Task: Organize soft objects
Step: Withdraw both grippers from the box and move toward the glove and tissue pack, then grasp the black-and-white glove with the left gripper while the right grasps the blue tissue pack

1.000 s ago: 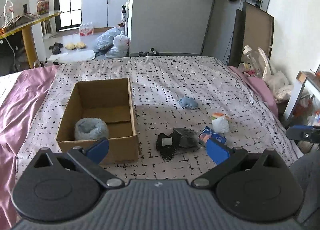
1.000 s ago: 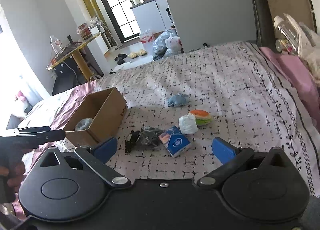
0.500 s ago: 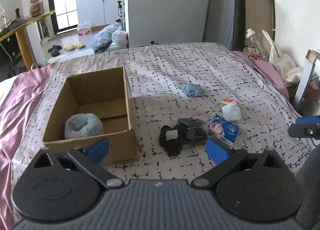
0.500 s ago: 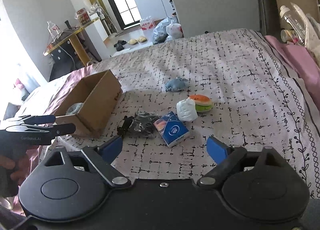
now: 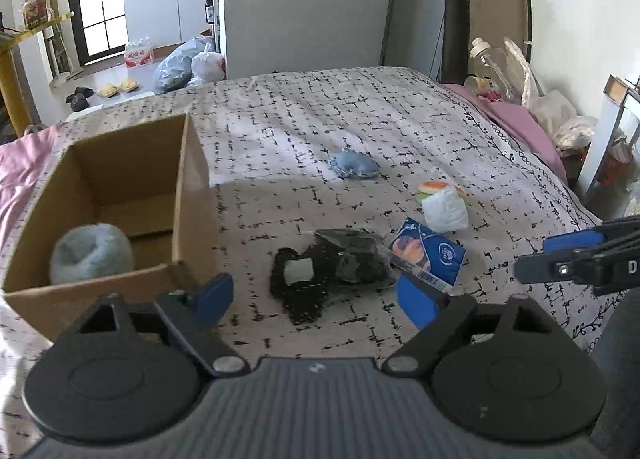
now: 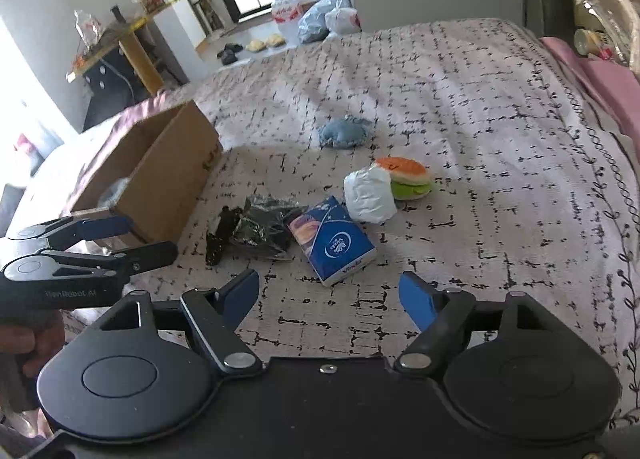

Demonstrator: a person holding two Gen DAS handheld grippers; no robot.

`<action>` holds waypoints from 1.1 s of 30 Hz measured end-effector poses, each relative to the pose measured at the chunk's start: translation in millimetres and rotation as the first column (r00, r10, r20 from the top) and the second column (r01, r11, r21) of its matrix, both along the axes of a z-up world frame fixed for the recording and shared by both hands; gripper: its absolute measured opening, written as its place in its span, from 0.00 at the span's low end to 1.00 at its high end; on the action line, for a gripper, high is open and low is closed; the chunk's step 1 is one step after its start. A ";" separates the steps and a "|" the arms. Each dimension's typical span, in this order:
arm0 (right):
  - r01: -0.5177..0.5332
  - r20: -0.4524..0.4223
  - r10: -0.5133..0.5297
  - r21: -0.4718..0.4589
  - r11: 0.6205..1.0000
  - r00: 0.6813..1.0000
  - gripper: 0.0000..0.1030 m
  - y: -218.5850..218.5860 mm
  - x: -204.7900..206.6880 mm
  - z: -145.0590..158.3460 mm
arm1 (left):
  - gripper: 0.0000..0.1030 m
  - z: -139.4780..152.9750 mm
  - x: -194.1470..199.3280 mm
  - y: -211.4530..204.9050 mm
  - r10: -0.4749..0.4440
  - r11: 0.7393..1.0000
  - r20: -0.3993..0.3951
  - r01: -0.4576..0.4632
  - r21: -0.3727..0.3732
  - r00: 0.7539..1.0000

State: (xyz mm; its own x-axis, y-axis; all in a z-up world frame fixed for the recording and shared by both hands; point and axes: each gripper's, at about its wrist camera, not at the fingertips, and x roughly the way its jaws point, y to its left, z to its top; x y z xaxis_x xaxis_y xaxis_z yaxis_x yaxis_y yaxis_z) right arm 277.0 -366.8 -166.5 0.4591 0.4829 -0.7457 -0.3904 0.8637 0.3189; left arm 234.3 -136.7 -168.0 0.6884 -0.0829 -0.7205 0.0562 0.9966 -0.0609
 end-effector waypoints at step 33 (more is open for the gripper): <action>-0.097 0.004 0.100 -0.231 0.968 0.995 0.71 67.2 44.1 -47.9 | 0.06 -58.5 23.7 4.8 0.101 0.995 -0.086 -0.103 -0.014 0.991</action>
